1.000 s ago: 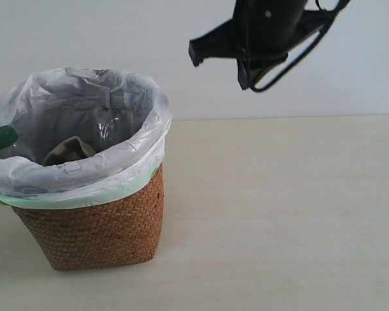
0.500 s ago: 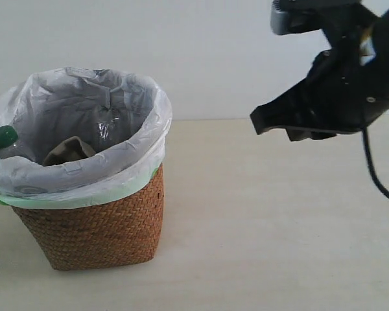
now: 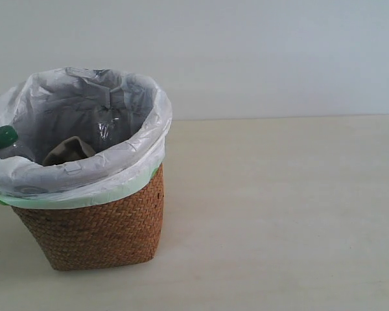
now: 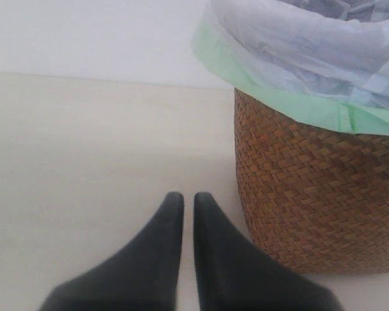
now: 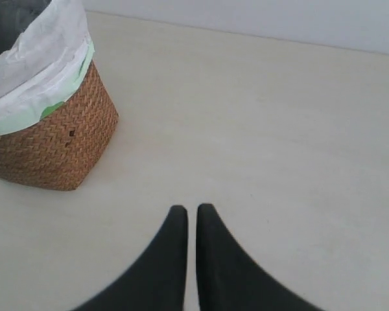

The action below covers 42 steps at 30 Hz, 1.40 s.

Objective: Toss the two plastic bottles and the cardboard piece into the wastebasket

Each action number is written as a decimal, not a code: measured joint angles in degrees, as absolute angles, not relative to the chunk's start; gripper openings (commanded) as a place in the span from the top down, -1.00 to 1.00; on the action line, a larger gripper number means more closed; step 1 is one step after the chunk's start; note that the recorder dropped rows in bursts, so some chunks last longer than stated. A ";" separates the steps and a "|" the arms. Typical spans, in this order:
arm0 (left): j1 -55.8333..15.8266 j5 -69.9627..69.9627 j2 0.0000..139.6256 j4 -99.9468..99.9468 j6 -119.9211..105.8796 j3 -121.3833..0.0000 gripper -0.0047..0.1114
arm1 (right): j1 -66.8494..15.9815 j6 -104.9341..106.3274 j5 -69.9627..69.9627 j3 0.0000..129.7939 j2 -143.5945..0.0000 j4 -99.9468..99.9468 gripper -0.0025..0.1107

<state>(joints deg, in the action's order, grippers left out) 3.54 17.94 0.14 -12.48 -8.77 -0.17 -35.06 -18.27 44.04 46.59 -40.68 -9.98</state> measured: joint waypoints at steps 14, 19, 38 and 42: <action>3.54 17.94 0.14 -12.48 -8.77 -0.17 0.82 | -35.28 -18.64 49.13 46.56 -26.42 -9.50 0.96; 3.54 17.94 0.14 -12.48 -8.77 -0.17 0.82 | -35.28 -18.64 49.36 46.56 -25.95 -9.50 0.96; 3.54 17.94 0.14 -12.48 -8.77 -0.17 0.82 | -25.86 -18.64 48.07 28.54 -12.08 -9.15 0.96; 3.54 17.94 0.14 -12.48 -8.77 -0.17 0.82 | -18.58 -18.86 47.45 26.65 -8.01 -9.04 0.96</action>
<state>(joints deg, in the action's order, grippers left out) 3.54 17.94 0.14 -12.48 -8.77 -0.17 -18.58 -18.86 47.45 26.65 -8.01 -9.04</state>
